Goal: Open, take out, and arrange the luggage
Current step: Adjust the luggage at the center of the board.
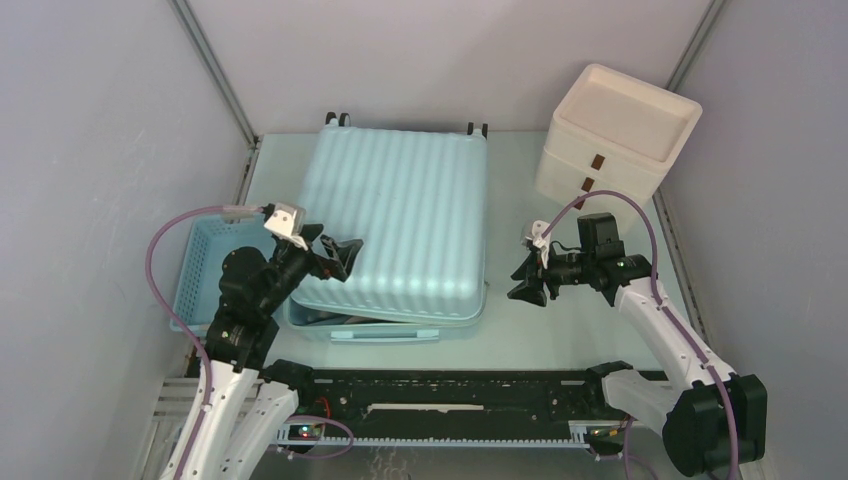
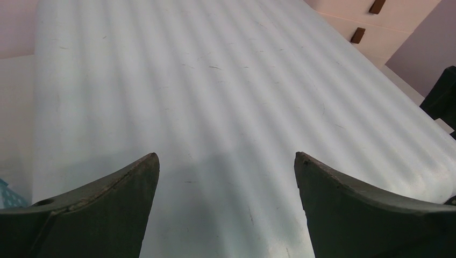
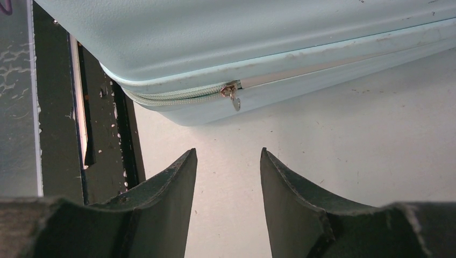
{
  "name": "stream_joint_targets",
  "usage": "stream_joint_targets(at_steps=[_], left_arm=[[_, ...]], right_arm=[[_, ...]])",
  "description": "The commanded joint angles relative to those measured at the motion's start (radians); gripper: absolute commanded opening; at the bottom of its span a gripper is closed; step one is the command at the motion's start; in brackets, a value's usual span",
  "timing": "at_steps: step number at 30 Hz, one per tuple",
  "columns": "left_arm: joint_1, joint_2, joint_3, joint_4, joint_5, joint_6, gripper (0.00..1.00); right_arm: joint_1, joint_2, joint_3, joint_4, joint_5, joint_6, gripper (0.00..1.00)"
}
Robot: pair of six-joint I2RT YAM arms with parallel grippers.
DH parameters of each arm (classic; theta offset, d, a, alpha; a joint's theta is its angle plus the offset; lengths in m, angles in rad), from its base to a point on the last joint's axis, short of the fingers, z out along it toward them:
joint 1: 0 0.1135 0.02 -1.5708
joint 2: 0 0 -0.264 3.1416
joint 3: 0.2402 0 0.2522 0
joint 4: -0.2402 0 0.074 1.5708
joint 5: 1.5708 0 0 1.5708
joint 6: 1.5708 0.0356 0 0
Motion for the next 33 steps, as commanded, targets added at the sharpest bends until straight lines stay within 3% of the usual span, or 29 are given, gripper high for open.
stream_joint_targets(at_steps=[1, 8, 17, 22, 27, 30, 33], left_arm=[[-0.004, -0.006, -0.004, 0.000, -0.057, -0.001, 1.00], [0.041, -0.024, -0.002, -0.016, -0.180, -0.041, 0.99], [0.322, -0.019, -0.021, 0.031, -0.148, -0.150, 0.86], [0.389, 0.033, -0.017, -0.008, -0.226, -0.193, 0.71], [0.442, 0.098, 0.006, -0.053, -0.331, -0.221, 0.47], [0.498, 0.146, 0.005, -0.049, -0.294, -0.238, 0.45], [0.542, 0.225, 0.014, -0.048, -0.168, -0.241, 0.45]], right_arm=[[-0.006, -0.017, 0.044, -0.003, -0.022, -0.018, 0.56], [-0.008, -0.020, 0.045, -0.005, -0.020, -0.021, 0.55], [-0.011, -0.023, 0.045, -0.015, -0.033, -0.032, 0.55], [-0.011, -0.027, 0.045, -0.023, -0.047, -0.044, 0.54], [-0.004, -0.034, 0.045, -0.029, -0.058, -0.049, 0.54], [0.008, -0.031, 0.045, -0.029, -0.055, -0.047, 0.54], [0.023, -0.032, 0.045, -0.028, -0.054, -0.044, 0.54]])
